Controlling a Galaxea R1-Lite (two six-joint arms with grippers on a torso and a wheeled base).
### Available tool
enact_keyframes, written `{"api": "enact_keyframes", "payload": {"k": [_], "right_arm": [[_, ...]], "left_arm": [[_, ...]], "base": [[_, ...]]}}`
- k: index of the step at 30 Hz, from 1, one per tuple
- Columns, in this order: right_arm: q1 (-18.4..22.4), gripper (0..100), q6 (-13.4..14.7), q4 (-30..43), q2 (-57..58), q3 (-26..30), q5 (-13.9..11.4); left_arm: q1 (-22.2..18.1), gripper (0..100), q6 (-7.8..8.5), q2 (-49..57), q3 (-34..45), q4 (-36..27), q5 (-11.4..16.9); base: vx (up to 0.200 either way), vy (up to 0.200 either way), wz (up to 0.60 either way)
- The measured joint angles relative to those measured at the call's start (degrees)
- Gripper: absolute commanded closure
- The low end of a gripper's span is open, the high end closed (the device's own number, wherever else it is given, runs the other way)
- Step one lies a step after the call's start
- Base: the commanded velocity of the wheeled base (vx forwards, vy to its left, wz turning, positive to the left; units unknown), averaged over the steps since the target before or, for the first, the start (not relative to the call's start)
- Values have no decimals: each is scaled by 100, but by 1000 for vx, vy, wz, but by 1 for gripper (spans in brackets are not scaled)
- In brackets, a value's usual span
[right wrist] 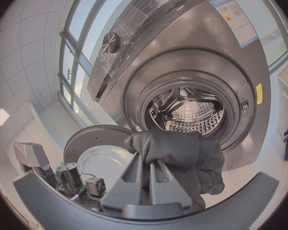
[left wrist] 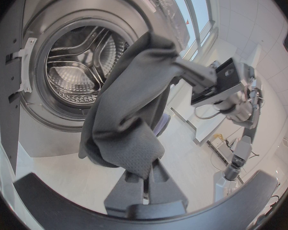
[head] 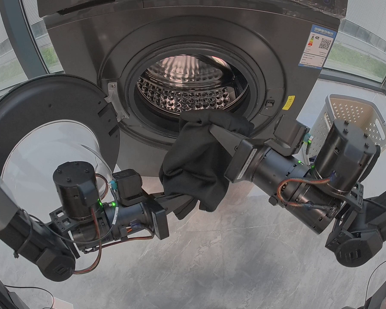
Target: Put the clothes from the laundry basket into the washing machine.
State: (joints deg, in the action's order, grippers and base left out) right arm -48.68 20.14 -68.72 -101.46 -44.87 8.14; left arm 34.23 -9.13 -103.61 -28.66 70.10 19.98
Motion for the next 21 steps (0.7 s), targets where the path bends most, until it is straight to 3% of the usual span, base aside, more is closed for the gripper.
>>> {"api": "enact_keyframes", "payload": {"k": [2, 3, 11, 21], "right_arm": [[0, 100, 9, -244, -16, 130, -49], [-7, 0, 11, -334, -30, 191, -68], [-9, 0, -27, -661, -284, 634, -95], [28, 0, -104, -817, -377, 1556, -234]], "left_arm": [[61, 100, -6, 188, 127, 2, 5], [85, 100, -12, 282, 182, 2, 10], [116, 100, -190, 669, 102, 154, 5], [91, 100, -408, 717, -354, 240, -291]], "base": [[0, 0, 0], [0, 0, 0], [0, 0, 0], [0, 0, 0]]}}
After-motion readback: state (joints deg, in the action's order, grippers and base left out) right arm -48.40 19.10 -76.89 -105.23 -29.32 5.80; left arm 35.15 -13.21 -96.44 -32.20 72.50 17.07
